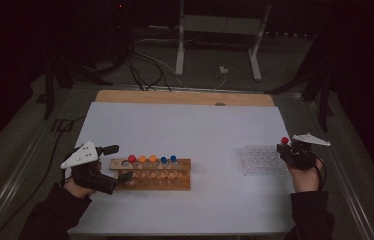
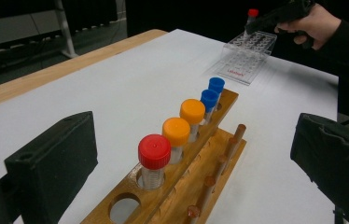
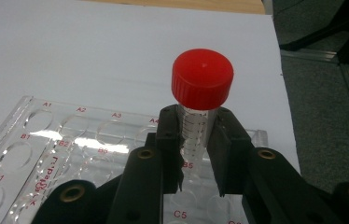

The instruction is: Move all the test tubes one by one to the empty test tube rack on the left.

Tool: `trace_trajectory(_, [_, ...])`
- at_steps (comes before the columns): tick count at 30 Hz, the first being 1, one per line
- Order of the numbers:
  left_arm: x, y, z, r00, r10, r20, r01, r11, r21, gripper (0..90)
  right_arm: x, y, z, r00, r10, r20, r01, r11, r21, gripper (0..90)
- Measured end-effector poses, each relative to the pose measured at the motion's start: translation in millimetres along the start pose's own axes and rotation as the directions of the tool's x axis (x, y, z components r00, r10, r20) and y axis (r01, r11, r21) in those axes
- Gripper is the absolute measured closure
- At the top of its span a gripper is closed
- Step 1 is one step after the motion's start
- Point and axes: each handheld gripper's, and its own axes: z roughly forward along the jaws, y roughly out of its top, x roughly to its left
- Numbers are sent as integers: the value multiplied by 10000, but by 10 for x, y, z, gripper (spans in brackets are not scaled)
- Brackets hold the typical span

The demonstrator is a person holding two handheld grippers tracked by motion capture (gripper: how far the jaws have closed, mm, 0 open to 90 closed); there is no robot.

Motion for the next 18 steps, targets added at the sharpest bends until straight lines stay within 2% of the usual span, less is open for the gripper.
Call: trace_trajectory(18, [-1,3,4,10000,10,64,-11,10000,52,14,37,139,-244,9996,-264,119,271,9974,-662,745])
